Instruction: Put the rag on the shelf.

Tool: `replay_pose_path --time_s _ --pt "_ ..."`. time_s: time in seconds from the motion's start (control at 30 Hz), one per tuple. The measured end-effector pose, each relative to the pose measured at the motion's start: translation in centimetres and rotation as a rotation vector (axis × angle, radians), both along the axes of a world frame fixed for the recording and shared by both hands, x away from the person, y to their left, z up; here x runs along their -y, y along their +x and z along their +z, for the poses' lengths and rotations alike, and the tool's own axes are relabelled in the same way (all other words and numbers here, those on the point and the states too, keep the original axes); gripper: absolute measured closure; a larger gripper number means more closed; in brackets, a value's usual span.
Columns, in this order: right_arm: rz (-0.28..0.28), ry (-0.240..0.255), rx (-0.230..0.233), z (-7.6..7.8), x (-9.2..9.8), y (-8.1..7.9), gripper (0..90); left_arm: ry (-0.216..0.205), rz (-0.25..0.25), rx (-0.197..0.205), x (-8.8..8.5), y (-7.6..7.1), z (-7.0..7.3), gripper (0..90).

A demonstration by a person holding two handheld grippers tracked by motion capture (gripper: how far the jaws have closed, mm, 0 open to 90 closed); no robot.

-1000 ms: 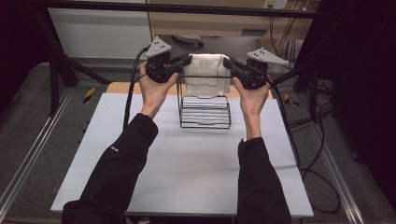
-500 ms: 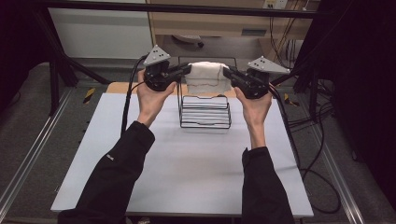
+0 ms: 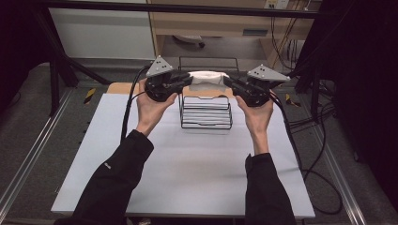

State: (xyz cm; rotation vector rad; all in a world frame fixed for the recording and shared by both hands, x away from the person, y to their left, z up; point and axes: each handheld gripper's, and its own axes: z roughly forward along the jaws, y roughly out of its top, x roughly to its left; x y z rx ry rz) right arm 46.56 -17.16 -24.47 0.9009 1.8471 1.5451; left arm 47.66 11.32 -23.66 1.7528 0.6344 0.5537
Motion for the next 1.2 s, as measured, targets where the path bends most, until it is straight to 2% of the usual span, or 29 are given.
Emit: replay_pose_path --time_s 0.17,0.3,0.4,0.47,0.63,0.73,0.9,1.2 --pt "0.001 -0.01 0.0 -0.1 0.0 -0.1 82.3 -0.007 -0.004 -0.011 -0.7 -0.5 0.5 74.1" --pt "0.001 -0.015 0.003 -0.2 0.0 -0.1 82.3 -0.041 0.01 -0.021 -1.5 -0.6 1.6 71.0" --pt "-0.002 -0.021 0.003 -0.4 -0.1 -0.1 82.3 -0.046 0.026 -0.038 -1.7 -0.3 2.4 74.6" --pt "-0.001 -0.024 0.007 -0.5 -0.1 -0.2 82.2 -0.031 0.033 -0.056 -1.4 0.1 2.6 78.8" --pt "0.0 -0.029 0.006 -0.6 -0.1 -0.3 82.1 -0.002 0.007 -0.117 -0.2 1.3 2.1 86.1" --pt "0.004 -0.025 0.004 -0.9 0.0 -0.3 82.0 0.009 -0.01 -0.136 0.4 1.5 1.7 89.5" --pt "0.008 -0.028 -0.002 -1.2 0.1 -0.3 81.7 0.043 -0.02 -0.147 0.8 1.4 1.0 89.8" --pt "0.021 -0.039 -0.019 -1.3 0.1 -0.3 78.0 0.054 -0.019 -0.161 1.1 1.6 -0.1 89.8"
